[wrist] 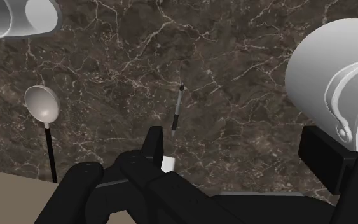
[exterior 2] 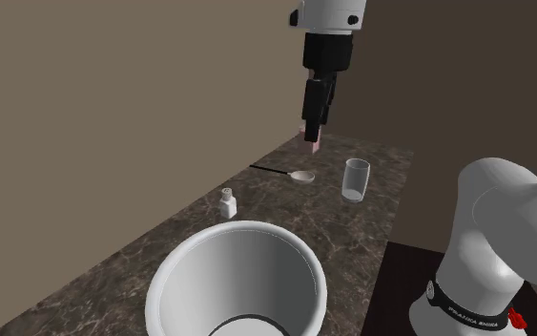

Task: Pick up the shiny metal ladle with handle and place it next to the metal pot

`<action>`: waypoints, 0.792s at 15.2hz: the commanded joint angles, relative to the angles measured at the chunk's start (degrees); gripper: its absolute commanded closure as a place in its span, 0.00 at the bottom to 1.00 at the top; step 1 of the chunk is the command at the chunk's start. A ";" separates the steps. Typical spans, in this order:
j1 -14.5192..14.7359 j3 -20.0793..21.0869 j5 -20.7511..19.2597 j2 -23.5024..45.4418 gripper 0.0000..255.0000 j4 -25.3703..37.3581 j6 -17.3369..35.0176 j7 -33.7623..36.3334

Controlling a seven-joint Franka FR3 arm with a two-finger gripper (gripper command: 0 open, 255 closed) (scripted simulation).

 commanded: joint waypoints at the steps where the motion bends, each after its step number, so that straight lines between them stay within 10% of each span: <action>1: 0.00 0.00 0.00 0.00 0.00 0.00 0.00 0.00; 12: -4.17 -11.19 -3.42 12.01 0.00 -2.72 16.40 -8.92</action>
